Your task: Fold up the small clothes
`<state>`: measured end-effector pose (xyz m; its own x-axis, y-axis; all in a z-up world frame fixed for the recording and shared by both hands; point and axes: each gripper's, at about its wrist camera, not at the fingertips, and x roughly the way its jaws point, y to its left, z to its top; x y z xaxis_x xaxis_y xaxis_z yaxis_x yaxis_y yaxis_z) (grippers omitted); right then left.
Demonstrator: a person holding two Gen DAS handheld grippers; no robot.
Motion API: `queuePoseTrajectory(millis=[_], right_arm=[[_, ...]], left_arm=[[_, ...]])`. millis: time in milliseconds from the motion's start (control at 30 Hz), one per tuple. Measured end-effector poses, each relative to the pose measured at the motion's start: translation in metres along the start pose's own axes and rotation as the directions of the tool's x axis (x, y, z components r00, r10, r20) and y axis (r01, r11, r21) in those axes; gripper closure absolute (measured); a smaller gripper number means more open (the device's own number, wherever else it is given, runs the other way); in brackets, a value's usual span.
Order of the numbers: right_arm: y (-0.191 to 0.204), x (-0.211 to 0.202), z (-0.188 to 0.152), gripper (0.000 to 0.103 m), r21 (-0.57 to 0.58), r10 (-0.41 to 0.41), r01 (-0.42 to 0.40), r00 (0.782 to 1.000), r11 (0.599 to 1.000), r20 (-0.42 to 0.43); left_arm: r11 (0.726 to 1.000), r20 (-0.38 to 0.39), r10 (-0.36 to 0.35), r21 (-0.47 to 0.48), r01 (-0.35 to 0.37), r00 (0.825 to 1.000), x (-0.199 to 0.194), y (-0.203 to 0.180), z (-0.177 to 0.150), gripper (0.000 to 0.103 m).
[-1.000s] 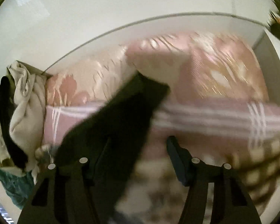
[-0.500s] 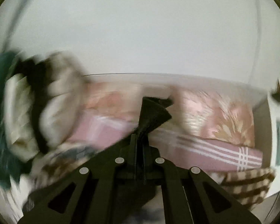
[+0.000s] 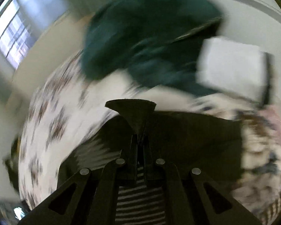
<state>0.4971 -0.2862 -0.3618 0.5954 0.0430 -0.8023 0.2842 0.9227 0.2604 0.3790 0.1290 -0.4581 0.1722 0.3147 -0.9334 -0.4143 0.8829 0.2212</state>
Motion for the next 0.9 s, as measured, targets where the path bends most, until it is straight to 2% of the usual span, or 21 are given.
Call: queuePoseTrajectory(millis=[133, 200, 233, 333, 400, 467, 500, 533, 600, 633, 733, 800, 833, 900], right_arm=[[0.136, 0.084, -0.073, 0.099, -0.223, -0.006, -0.029, 0.988, 0.974, -0.155], [0.175, 0.113, -0.117, 0.099, -0.305, -0.041, -0.023, 0.978, 0.952, -0.204], [0.195, 0.127, -0.141, 0.099, -0.346, -0.067, -0.014, 0.973, 0.938, -0.219], [0.229, 0.16, -0.187, 0.099, -0.44, -0.136, 0.023, 0.964, 0.898, -0.228], [0.242, 0.173, -0.202, 0.099, -0.474, -0.18, 0.05, 0.956, 0.879, -0.234], [0.235, 0.177, -0.205, 0.098, -0.455, -0.192, 0.034, 0.932, 0.89, -0.307], [0.231, 0.175, -0.203, 0.093, -0.426, -0.17, 0.007, 0.923, 0.905, -0.345], [0.222, 0.163, -0.197, 0.069, -0.415, -0.17, 0.007, 0.919, 0.91, -0.357], [0.201, 0.136, -0.193, 0.028, -0.412, -0.204, 0.051, 0.919, 0.91, -0.337], [0.19, 0.123, -0.19, 0.014, -0.411, -0.22, 0.072, 0.92, 0.909, -0.325], [0.155, 0.085, -0.185, 0.011, -0.423, -0.29, 0.151, 0.913, 0.894, -0.287], [0.131, 0.067, -0.183, 0.011, -0.416, -0.338, 0.205, 0.899, 0.886, -0.279], [0.117, 0.059, -0.182, 0.011, -0.407, -0.357, 0.226, 0.891, 0.885, -0.281], [0.092, 0.048, -0.182, 0.011, -0.385, -0.373, 0.249, 0.881, 0.889, -0.29]], left_arm=[[0.996, -0.033, 0.044, -0.076, -0.046, 0.998, 0.028, 0.055, -0.005, 0.0], [0.992, -0.037, 0.043, -0.121, -0.048, 0.998, 0.039, 0.079, -0.012, 0.0], [0.991, -0.022, 0.015, -0.13, -0.018, 1.0, 0.039, 0.087, -0.015, 0.0], [0.985, -0.041, 0.001, -0.171, -0.008, 0.999, 0.055, 0.108, -0.023, 0.0], [0.981, -0.047, -0.021, -0.192, 0.012, 0.999, 0.061, 0.12, -0.027, 0.0], [0.974, -0.046, -0.055, -0.221, 0.044, 0.997, 0.061, 0.131, -0.035, 0.0], [0.971, -0.048, -0.07, -0.233, 0.057, 0.996, 0.06, 0.136, -0.039, 0.0], [0.963, -0.052, -0.093, -0.257, 0.077, 0.994, 0.059, 0.144, -0.048, 0.0], [0.944, -0.081, -0.133, -0.313, 0.101, 0.988, 0.058, 0.156, -0.068, 0.0], [0.93, -0.099, -0.158, -0.348, 0.114, 0.983, 0.056, 0.162, -0.08, 0.0], [0.87, -0.156, -0.233, -0.474, 0.134, 0.96, 0.053, 0.184, -0.123, 0.0], [0.818, -0.163, -0.284, -0.556, 0.15, 0.945, 0.05, 0.194, -0.15, 0.0], [0.773, -0.161, -0.33, -0.612, 0.168, 0.93, 0.051, 0.199, -0.17, 0.0], [0.729, -0.167, -0.371, -0.662, 0.175, 0.914, 0.057, 0.197, -0.193, 0.0]])
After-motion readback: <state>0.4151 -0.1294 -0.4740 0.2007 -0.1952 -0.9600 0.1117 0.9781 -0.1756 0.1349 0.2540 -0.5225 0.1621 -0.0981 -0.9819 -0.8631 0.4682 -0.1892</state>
